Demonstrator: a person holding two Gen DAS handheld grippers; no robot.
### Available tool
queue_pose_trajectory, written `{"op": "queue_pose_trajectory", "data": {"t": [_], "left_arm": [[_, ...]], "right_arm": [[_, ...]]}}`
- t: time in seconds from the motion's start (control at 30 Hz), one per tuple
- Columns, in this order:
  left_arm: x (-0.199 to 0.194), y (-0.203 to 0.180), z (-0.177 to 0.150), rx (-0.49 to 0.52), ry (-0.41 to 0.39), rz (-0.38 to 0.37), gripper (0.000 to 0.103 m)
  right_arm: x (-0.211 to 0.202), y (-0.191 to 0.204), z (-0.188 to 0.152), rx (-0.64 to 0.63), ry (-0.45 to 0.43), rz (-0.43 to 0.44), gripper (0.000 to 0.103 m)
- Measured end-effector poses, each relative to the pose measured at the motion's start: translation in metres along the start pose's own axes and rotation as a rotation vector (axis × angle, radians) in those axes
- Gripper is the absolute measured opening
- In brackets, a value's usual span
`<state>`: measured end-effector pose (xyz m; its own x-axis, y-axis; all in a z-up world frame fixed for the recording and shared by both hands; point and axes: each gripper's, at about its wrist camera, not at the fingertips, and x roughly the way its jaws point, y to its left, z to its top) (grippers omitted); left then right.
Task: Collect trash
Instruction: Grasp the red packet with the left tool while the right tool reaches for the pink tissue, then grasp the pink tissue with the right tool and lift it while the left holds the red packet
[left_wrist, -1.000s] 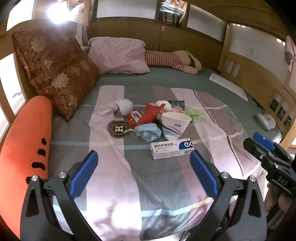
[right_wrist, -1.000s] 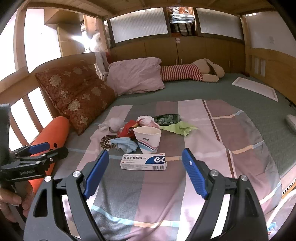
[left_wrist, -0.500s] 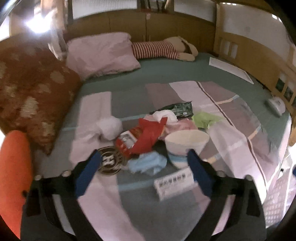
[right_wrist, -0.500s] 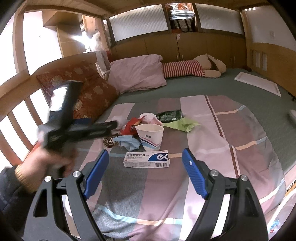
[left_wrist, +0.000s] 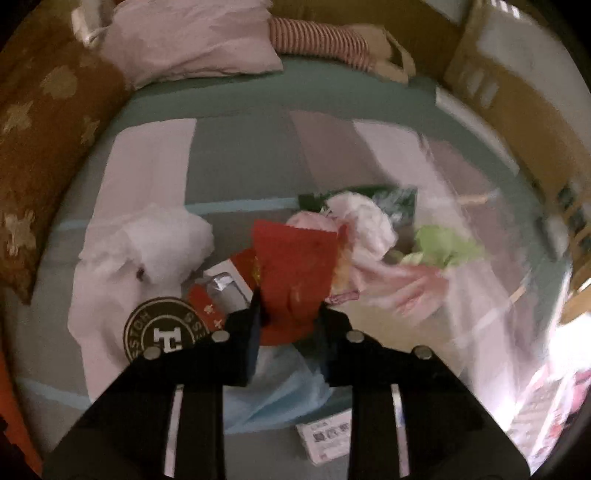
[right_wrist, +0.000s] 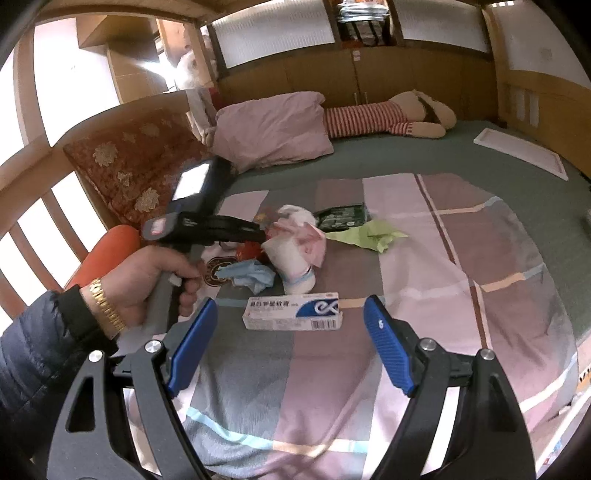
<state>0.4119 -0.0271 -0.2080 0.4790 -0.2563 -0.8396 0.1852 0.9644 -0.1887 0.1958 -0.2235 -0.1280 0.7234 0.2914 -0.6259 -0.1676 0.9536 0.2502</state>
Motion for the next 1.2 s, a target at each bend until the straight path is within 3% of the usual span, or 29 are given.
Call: {"op": "queue_pose_trajectory", "data": {"t": [0.13, 0.23, 0.3, 0.43, 0.47, 0.53, 0.67, 0.87, 1.0, 1.07, 1.1, 1.13, 1.2], "left_arm": [[-0.085, 0.009, -0.012, -0.022, -0.167, -0.065, 0.026], [-0.148, 0.010, -0.032, -0.027, -0.275, -0.047, 0.025], [-0.172, 0.010, -0.047, -0.042, -0.310, -0.046, 0.025], [-0.212, 0.007, -0.088, -0.064, -0.390, 0.027, 0.026], [-0.215, 0.008, -0.097, -0.078, -0.397, 0.024, 0.026], [-0.212, 0.010, -0.108, -0.101, -0.389, 0.012, 0.026], [-0.195, 0.013, -0.105, -0.055, -0.359, 0.034, 0.026], [-0.194, 0.031, -0.102, -0.104, -0.353, 0.007, 0.026], [-0.194, 0.035, -0.100, -0.117, -0.353, 0.009, 0.026], [-0.192, 0.035, -0.099, -0.118, -0.349, 0.014, 0.026], [-0.192, 0.033, -0.099, -0.117, -0.347, 0.016, 0.026], [-0.192, 0.033, -0.098, -0.117, -0.344, 0.017, 0.026], [-0.191, 0.033, -0.098, -0.122, -0.341, 0.016, 0.026]], "right_arm": [[0.024, -0.011, 0.037, 0.020, 0.012, 0.024, 0.080], [0.066, -0.017, 0.082, -0.027, 0.041, -0.015, 0.080], [0.100, -0.026, 0.103, -0.033, 0.085, -0.057, 0.080], [0.176, -0.063, 0.133, 0.027, 0.195, -0.145, 0.078], [0.196, -0.072, 0.137, 0.047, 0.236, -0.153, 0.074], [0.222, -0.082, 0.137, 0.075, 0.302, -0.161, 0.058], [0.254, -0.077, 0.131, 0.009, 0.363, -0.186, 0.057], [0.269, -0.049, 0.120, -0.040, 0.387, -0.079, 0.057], [0.290, -0.020, 0.116, -0.149, 0.431, -0.120, 0.057], [0.299, -0.013, 0.112, -0.178, 0.474, -0.134, 0.042], [0.302, -0.010, 0.108, -0.190, 0.500, -0.138, 0.017], [0.302, -0.006, 0.105, -0.196, 0.504, -0.136, 0.009], [0.285, -0.005, 0.106, -0.186, 0.459, -0.125, 0.005]]}}
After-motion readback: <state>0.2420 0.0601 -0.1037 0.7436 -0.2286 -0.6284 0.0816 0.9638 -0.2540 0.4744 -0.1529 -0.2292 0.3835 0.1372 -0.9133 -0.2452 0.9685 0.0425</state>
